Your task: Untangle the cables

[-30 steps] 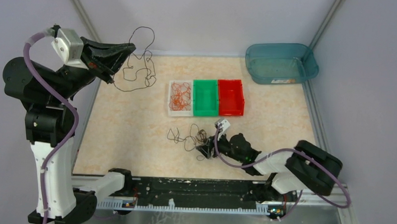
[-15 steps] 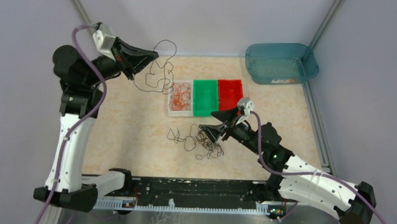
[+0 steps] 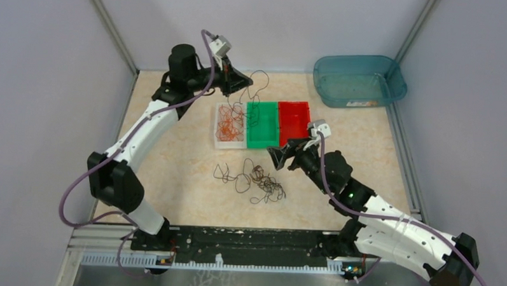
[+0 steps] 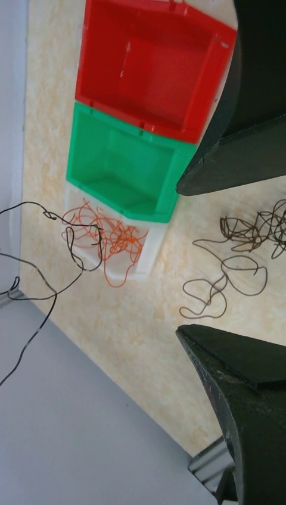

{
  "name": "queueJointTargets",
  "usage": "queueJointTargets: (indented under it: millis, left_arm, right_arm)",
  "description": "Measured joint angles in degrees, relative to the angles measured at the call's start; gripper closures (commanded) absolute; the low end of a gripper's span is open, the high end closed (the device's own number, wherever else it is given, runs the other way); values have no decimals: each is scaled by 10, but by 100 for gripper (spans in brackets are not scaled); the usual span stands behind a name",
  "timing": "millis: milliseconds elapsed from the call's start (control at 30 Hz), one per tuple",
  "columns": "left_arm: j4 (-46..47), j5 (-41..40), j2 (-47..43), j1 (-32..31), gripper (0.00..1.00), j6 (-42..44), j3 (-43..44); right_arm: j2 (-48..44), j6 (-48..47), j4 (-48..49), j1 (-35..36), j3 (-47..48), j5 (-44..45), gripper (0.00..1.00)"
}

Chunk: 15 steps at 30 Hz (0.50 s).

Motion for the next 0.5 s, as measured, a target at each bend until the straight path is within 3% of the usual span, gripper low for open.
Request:
queueJointTargets:
  millis: [200,500]
  left_arm:
    - [-10,-99,83,-21,100,33,22]
    - [-50,-217,140,-68,100,87,39]
  right_arm:
    - [2,2,-43,-9,26,64,20]
    - [-13,16,-71,-21,28,118,20]
